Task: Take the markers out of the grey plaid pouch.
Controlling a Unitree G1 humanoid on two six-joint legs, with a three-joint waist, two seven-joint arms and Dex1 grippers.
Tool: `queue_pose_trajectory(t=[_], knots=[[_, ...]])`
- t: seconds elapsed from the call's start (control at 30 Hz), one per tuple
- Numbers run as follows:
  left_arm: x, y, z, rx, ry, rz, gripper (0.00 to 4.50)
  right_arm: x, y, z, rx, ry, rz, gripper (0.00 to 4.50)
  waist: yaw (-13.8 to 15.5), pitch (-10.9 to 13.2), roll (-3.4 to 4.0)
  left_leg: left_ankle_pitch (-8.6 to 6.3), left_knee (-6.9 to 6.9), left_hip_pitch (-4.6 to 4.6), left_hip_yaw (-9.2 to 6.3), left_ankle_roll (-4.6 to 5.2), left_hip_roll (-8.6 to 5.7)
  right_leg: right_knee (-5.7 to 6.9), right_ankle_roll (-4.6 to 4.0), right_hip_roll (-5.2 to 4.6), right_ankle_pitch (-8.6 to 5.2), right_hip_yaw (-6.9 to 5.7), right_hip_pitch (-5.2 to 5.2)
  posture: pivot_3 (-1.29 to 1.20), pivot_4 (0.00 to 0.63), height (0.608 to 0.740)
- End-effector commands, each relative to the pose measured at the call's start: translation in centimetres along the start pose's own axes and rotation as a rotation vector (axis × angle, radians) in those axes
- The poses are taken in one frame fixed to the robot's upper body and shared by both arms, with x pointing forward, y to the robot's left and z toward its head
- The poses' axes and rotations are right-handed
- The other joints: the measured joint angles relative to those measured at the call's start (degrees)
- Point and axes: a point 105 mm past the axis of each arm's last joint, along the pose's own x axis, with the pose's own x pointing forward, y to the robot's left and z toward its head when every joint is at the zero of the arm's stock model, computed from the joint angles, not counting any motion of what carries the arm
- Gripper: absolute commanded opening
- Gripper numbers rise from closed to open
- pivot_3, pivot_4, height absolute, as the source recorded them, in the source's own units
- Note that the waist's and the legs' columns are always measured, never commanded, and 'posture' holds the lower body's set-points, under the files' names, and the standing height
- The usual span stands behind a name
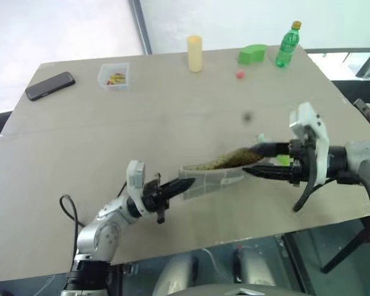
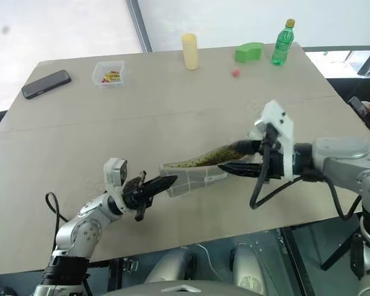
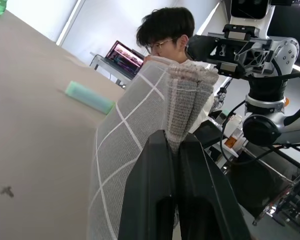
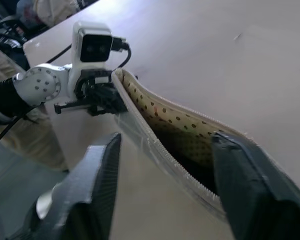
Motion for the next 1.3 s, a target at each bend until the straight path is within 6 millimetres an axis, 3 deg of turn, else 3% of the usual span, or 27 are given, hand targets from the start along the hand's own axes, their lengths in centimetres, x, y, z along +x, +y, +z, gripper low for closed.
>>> queue_pose_trajectory(t=[0.03, 0.2, 0.5, 0.63, 0.8, 0.87, 0.97, 1.1, 1.17, 1.3], knots=[[0.4, -0.9, 0.3, 0.044, -0.008, -0.038, 0.0, 0.2, -0.5, -0.1, -0.001, 0.006, -0.012, 2.02, 0.0, 0.0, 0.0, 0.0, 0.0, 0.01, 0.0, 0.0, 0.0, 0.02, 0.0, 0.0, 0.0, 0.0, 0.0, 0.0, 0.15, 0.74], [0.1, -1.2, 0.0, 0.047, -0.003, -0.036, 0.0, 1.4, -1.6, -2.3, 0.085, 0.093, -0.013, 2.02, 0.0, 0.0, -0.01, 0.0, 0.01, 0.02, 0.0, 0.0, 0.0, 0.02, 0.0, 0.0, 0.0, 0.0, 0.01, 0.0, 0.15, 0.74], [-0.1, -0.8, -0.2, 0.039, 0.0, -0.036, 0.0, 4.1, -4.0, -3.5, 0.01, 0.197, -0.126, 2.02, -0.1, 0.0, 0.0, 0.0, 0.01, 0.03, 0.0, 0.0, 0.0, 0.04, 0.0, 0.01, 0.0, 0.0, -0.01, 0.0, 0.15, 0.74], [-0.3, -0.5, -0.8, 0.039, 0.026, -0.047, 0.0, 5.8, -4.0, -1.3, 0.221, 0.049, -0.018, 2.02, -0.4, 0.0, -0.02, 0.0, 0.01, 0.05, 0.02, 0.0, 0.03, 0.05, 0.0, 0.03, 0.0, 0.01, -0.01, 0.0, 0.15, 0.74], [-0.3, -0.3, -1.0, 0.029, 0.034, -0.057, 0.0, 6.3, -6.8, -2.3, 0.351, 0.038, -0.157, 2.02, 0.0, 0.0, -0.01, 0.0, 0.01, 0.0, -0.07, -0.01, -0.06, 0.05, -0.01, -0.02, 0.0, -0.02, -0.02, 0.0, 0.15, 0.74], [-0.5, -0.3, -1.2, 0.005, 0.03, -0.055, 0.0, 6.4, -7.5, -2.8, 0.252, 0.071, -0.239, 2.02, -0.2, 0.0, 0.0, 0.0, 0.01, 0.01, -0.05, -0.01, -0.1, 0.05, -0.01, -0.04, 0.0, 0.0, -0.02, 0.0, 0.15, 0.74], [-0.7, -0.3, -1.3, -0.034, 0.01, -0.039, 0.0, 6.9, -6.5, -2.5, 0.046, 0.09, -0.237, 2.02, -0.3, 0.0, 0.02, 0.0, -0.03, 0.01, -0.05, -0.01, -0.1, 0.09, 0.0, -0.02, 0.0, 0.01, -0.09, 0.0, 0.15, 0.74], [-0.8, 0.2, -1.1, -0.078, -0.028, -0.019, 0.0, 7.2, -2.2, -2.0, -0.401, 0.096, 0.004, 2.02, -0.3, 0.0, 0.03, 0.0, 0.0, 0.02, -0.01, 0.0, -0.1, 0.12, 0.01, 0.01, 0.0, 0.03, -0.09, 0.0, 0.15, 0.74], [-0.7, 0.5, -0.9, -0.099, -0.045, -0.013, 0.0, 6.9, -0.5, -2.1, -0.494, 0.1, 0.111, 2.02, -0.3, 0.0, 0.05, 0.0, -0.01, 0.07, 0.01, 0.0, -0.11, 0.1, 0.02, 0.04, -0.01, 0.03, -0.06, 0.0, 0.15, 0.74], [-0.8, 0.6, -1.1, -0.135, -0.035, -0.009, 0.0, 7.4, -0.3, 0.1, -0.671, -0.015, 0.098, 2.02, -0.3, 0.0, 0.05, 0.01, 0.02, 0.15, -0.01, -0.01, 0.0, 0.18, 0.02, 0.11, -0.01, 0.02, -0.01, 0.0, 0.15, 0.74]])
